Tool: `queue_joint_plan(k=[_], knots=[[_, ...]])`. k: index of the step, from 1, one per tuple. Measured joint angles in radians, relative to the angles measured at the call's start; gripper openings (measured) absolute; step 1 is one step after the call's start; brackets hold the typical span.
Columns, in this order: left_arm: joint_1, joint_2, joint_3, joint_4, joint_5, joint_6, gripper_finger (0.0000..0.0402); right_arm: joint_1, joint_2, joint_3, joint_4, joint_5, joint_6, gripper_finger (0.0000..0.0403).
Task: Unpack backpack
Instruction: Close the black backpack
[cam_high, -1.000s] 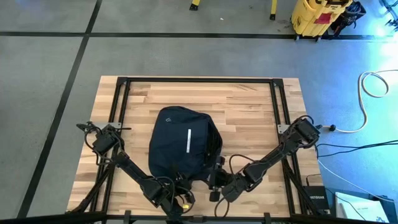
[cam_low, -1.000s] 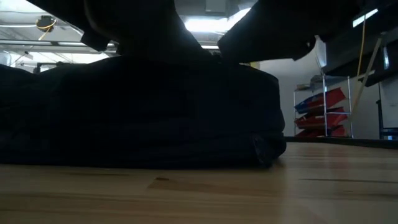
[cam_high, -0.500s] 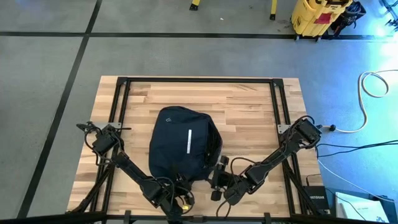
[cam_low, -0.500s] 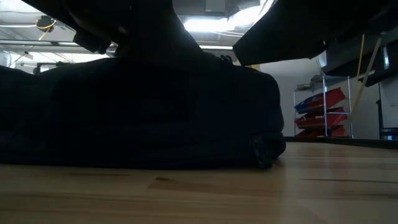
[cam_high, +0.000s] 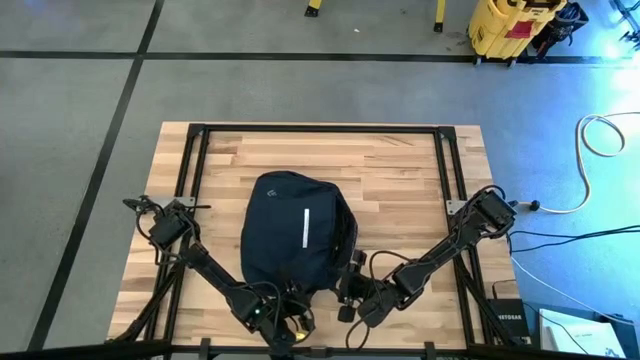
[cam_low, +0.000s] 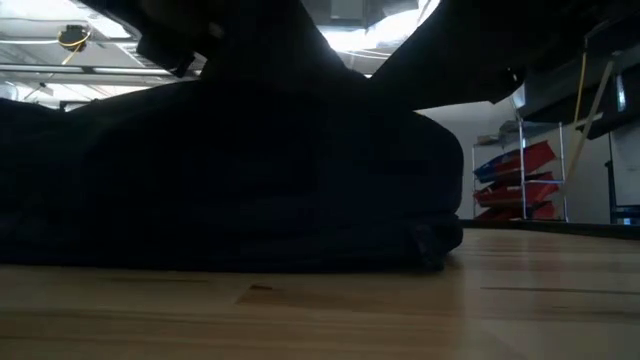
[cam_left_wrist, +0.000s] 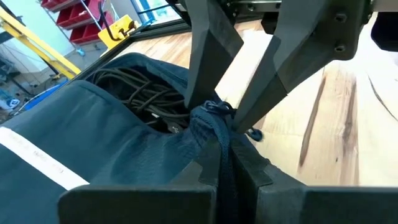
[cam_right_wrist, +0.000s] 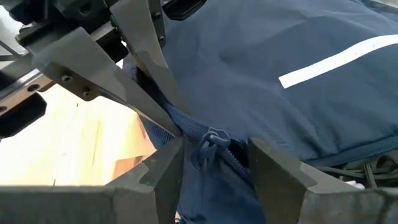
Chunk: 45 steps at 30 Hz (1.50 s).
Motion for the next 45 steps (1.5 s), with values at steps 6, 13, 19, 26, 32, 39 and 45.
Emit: queue_joint_plan(k=[6, 13, 19, 26, 32, 39, 45], knots=[[0.003, 0.0, 0.0, 0.0, 0.003, 0.0, 0.0, 0.0, 0.0, 0.0, 0.001, 0.004, -0.004, 0.0119], [0.004, 0.0, 0.0, -0.003, 0.005, 0.002, 0.0, 0.001, 0.0, -0.001, -0.015, 0.004, -0.012, 0.001], [0.004, 0.0, 0.0, -0.003, 0.006, 0.014, 0.0, 0.001, 0.0, -0.001, -0.019, 0.004, -0.012, 0.0006], [0.005, 0.0, -0.001, -0.005, 0.018, 0.014, 0.0, 0.002, -0.012, 0.0, -0.076, -0.008, -0.018, 0.0001], [0.007, 0.0, -0.001, 0.0, 0.024, 0.014, 0.0, 0.002, -0.076, 0.0, -0.204, 0.006, 0.019, 0.0], [0.006, -0.001, 0.0, -0.003, 0.029, 0.013, 0.0, -0.006, -0.108, 0.0, -0.289, 0.009, 0.043, 0.0], [0.006, -0.001, 0.0, -0.006, 0.034, 0.013, 0.0, -0.024, -0.114, 0.0, -0.386, 0.007, 0.098, 0.0]])
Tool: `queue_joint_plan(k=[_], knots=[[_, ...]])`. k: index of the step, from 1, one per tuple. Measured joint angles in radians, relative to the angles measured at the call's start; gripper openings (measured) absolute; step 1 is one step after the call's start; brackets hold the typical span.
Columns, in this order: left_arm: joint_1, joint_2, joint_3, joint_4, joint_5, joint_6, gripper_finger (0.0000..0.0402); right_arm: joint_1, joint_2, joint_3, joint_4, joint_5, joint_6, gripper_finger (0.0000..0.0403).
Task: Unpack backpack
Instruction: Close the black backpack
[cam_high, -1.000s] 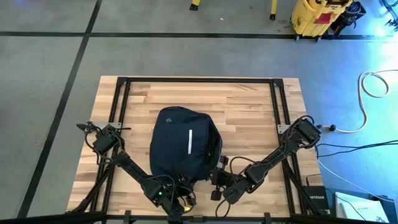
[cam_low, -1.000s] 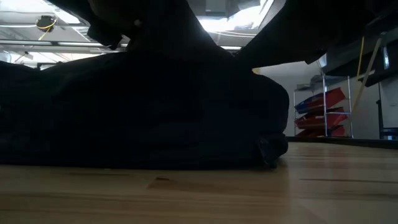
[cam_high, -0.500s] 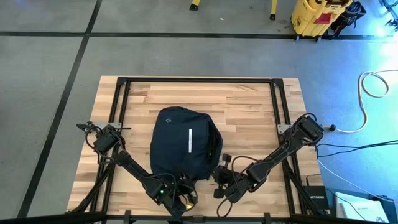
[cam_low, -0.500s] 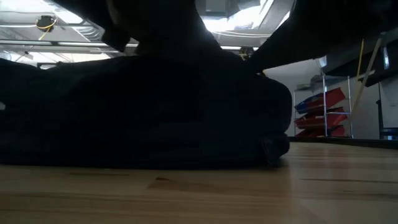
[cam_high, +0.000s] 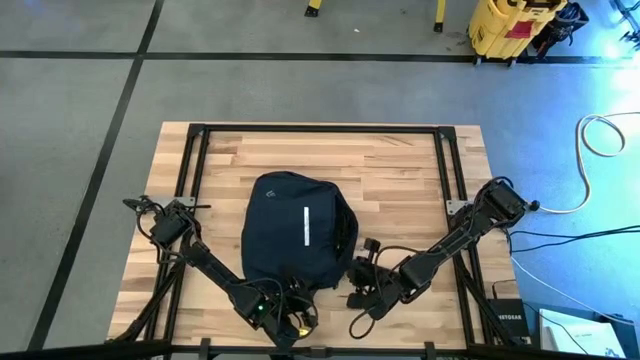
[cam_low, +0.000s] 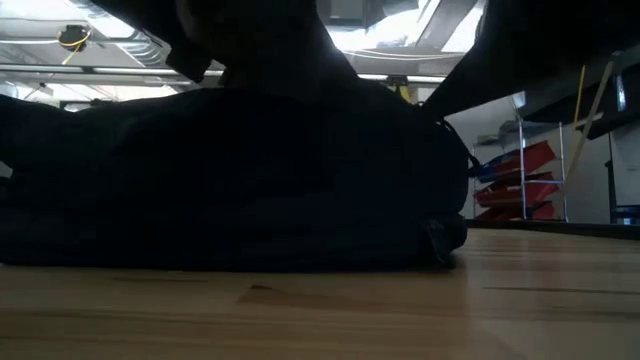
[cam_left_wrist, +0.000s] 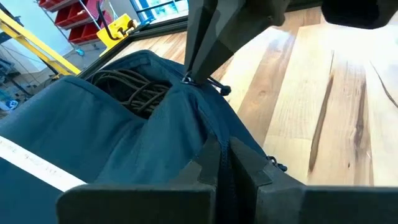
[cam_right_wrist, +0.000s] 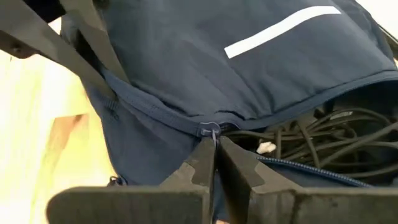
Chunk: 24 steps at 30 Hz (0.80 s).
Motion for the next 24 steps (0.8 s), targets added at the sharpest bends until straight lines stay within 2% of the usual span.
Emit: queue_joint_plan(k=[8, 16, 24], knots=[[-0.002, 0.0, 0.0, 0.002, 0.004, 0.006, 0.0, -0.016, -0.045, 0.0, -0.101, 0.023, 0.002, 0.0], [-0.022, 0.0, 0.0, 0.027, 0.049, 0.079, 0.0, -0.044, -0.067, -0.002, -0.202, 0.009, 0.007, 0.0], [-0.052, 0.0, 0.0, 0.026, 0.094, 0.082, 0.0, -0.069, -0.119, -0.002, -0.239, -0.002, -0.006, 0.0]])
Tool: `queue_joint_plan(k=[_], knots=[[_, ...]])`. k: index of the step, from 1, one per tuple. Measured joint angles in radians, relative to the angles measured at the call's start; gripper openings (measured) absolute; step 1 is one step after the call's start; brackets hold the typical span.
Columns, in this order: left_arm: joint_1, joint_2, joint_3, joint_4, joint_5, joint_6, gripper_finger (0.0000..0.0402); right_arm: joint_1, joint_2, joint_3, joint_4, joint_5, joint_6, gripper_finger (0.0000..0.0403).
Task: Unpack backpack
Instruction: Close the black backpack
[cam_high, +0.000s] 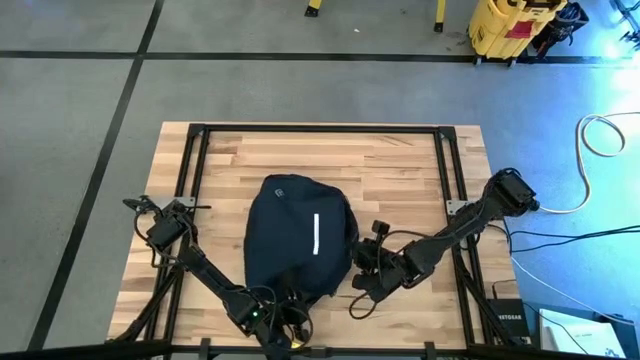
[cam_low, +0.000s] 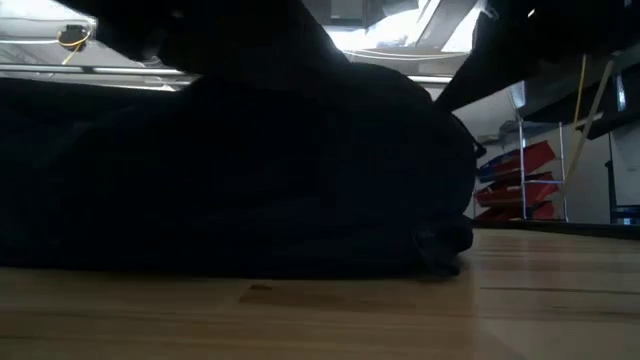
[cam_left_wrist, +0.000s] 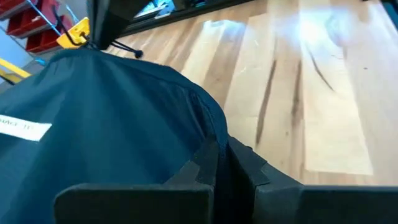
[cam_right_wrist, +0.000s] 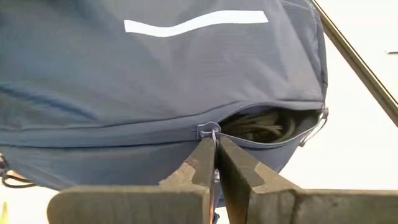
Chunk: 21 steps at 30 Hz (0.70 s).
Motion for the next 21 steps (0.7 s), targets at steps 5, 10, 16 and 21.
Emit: queue_joint_plan(k=[5, 10, 16, 21], knots=[[-0.018, 0.0, 0.0, 0.001, 0.005, 0.003, 0.0, -0.025, -0.025, 0.0, -0.032, -0.02, -0.002, 0.0], [-0.036, 0.001, 0.0, 0.0, 0.022, -0.001, 0.0, -0.075, -0.028, 0.0, -0.044, -0.048, -0.027, 0.0], [-0.052, 0.001, 0.0, 0.0, 0.017, -0.017, 0.0, -0.163, -0.028, 0.0, -0.041, -0.117, -0.102, 0.0], [-0.057, 0.001, 0.0, 0.0, 0.015, -0.026, 0.0, -0.224, -0.028, 0.0, -0.041, -0.167, -0.16, 0.0]])
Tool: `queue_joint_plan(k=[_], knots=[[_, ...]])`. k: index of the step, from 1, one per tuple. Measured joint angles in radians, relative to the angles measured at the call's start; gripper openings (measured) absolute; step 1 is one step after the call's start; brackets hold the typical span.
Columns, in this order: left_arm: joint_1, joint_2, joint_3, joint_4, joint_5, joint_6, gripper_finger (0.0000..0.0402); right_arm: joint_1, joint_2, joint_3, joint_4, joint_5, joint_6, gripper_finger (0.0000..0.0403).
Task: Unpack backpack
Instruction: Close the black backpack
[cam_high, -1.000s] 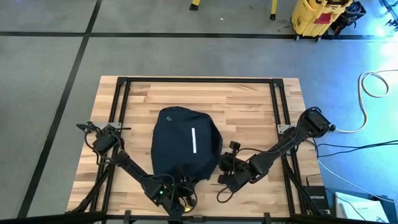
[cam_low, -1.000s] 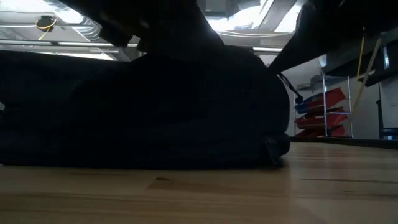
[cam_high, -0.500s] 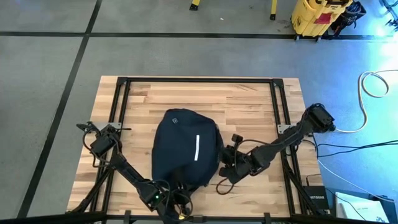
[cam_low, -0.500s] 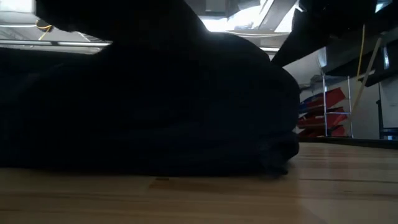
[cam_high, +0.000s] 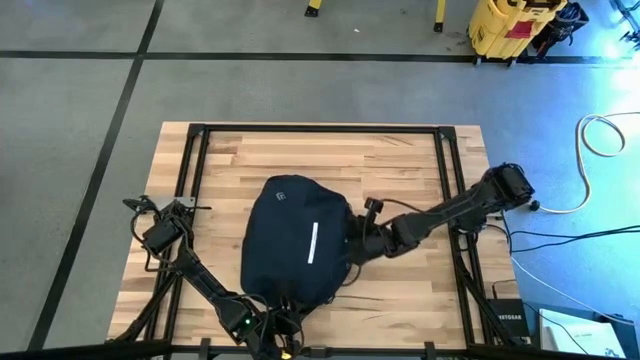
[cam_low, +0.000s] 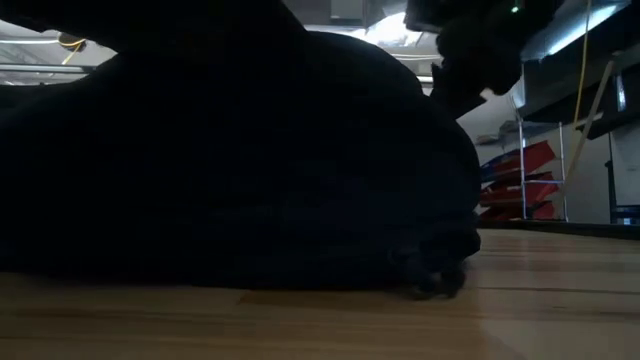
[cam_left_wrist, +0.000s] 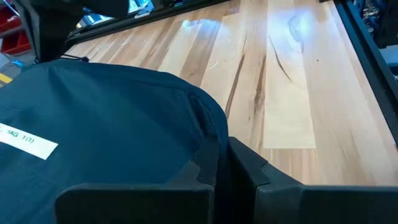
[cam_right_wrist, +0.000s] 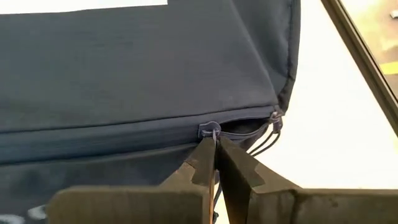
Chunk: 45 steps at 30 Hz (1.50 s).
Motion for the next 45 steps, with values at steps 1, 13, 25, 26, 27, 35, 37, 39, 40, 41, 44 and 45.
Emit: queue_joint_plan(k=[1, 13, 25, 26, 27, 35, 37, 39, 40, 41, 44, 45], knots=[[0.0, 0.0, 0.0, 0.0, 0.0, 0.0, 0.0, -0.012, 0.0, 0.0, 0.001, -0.01, -0.013, 0.0], [0.0, 0.0, 0.0, 0.001, 0.0, -0.004, 0.0, -0.173, 0.0, 0.0, 0.03, -0.118, -0.147, 0.0], [0.002, 0.0, 0.0, 0.0, -0.014, -0.013, 0.0, -0.308, 0.0, 0.0, 0.084, -0.243, -0.259, 0.0], [0.002, 0.0, 0.0, 0.0, -0.016, -0.015, 0.0, -0.318, 0.0, 0.0, 0.084, -0.255, -0.263, 0.0], [0.002, 0.0, 0.0, 0.0, -0.016, -0.017, 0.0, -0.326, 0.0, 0.0, 0.084, -0.264, -0.272, 0.0], [0.004, 0.0, 0.0, -0.001, -0.017, -0.017, 0.0, -0.38, 0.0, 0.0, 0.131, -0.336, -0.33, 0.0], [0.004, 0.0, 0.0, 0.0, -0.019, -0.017, 0.0, -0.389, 0.0, 0.0, 0.136, -0.35, -0.336, 0.0], [0.005, 0.0, 0.0, 0.002, -0.025, -0.029, 0.0, -0.39, 0.0, 0.0, 0.135, -0.359, -0.336, 0.0001], [0.005, 0.0, 0.0, 0.002, -0.032, -0.046, 0.0, -0.39, 0.0, 0.0, 0.135, -0.362, -0.335, 0.0001], [0.005, 0.0, 0.0, 0.003, -0.035, -0.052, 0.0001, -0.39, 0.0, 0.0, 0.135, -0.367, -0.333, 0.0003], [0.004, 0.0, 0.0, 0.013, -0.062, -0.064, 0.0012, -0.379, 0.0, 0.0, 0.126, -0.386, -0.327, 0.0015], [0.003, 0.0, 0.0, 0.014, -0.077, -0.075, 0.0019, -0.377, 0.0, 0.0, 0.125, -0.38, -0.326, 0.0023]])
